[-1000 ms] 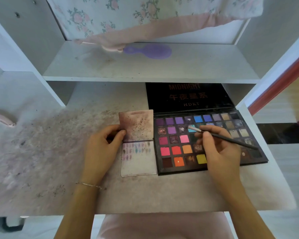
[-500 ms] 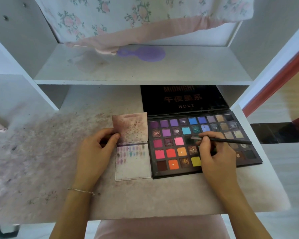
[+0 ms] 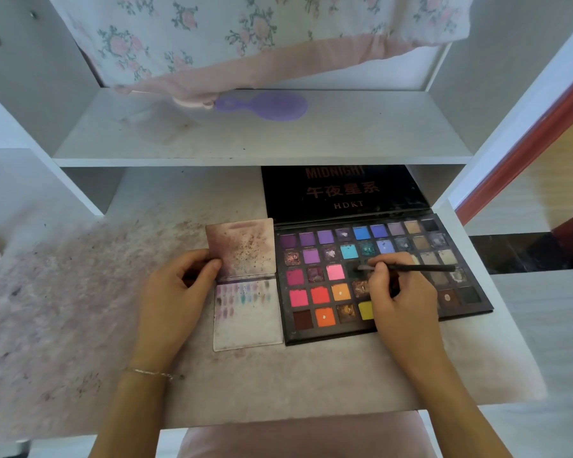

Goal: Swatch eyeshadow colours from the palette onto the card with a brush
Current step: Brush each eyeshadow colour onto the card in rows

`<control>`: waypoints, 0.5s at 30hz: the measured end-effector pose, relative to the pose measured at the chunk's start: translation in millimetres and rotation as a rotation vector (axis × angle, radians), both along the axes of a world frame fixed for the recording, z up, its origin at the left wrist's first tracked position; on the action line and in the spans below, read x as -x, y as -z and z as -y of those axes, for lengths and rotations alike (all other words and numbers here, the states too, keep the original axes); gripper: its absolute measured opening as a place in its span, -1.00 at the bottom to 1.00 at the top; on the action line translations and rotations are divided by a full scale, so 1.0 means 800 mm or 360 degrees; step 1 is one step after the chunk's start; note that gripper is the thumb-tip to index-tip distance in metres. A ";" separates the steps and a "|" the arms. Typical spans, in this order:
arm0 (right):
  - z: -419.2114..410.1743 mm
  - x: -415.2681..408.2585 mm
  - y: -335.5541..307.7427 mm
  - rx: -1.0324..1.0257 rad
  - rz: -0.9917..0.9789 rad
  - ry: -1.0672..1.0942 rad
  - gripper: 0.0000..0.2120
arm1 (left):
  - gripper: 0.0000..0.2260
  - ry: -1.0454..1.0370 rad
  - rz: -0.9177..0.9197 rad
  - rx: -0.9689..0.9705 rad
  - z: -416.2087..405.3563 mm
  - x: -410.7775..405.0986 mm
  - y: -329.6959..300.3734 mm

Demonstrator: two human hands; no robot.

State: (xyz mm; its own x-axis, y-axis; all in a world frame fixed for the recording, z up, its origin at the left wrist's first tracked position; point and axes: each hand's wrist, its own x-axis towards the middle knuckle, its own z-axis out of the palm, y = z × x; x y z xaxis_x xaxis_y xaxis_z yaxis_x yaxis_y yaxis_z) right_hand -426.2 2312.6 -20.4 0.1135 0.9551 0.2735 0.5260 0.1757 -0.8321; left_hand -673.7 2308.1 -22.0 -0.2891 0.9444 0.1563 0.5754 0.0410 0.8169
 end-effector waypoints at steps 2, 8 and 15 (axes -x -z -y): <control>0.000 -0.001 0.001 0.0011 0.0002 0.0014 -0.69 | -0.85 0.0004 0.0022 -0.0020 0.000 -0.001 -0.001; 0.000 0.001 -0.001 -0.0010 0.0014 -0.0013 -0.67 | -0.85 -0.0006 0.0004 -0.0032 -0.001 -0.001 0.000; 0.004 0.001 -0.005 -0.0036 -0.0090 -0.0019 -0.64 | -0.87 -0.0001 -0.0009 -0.0016 -0.002 -0.001 -0.001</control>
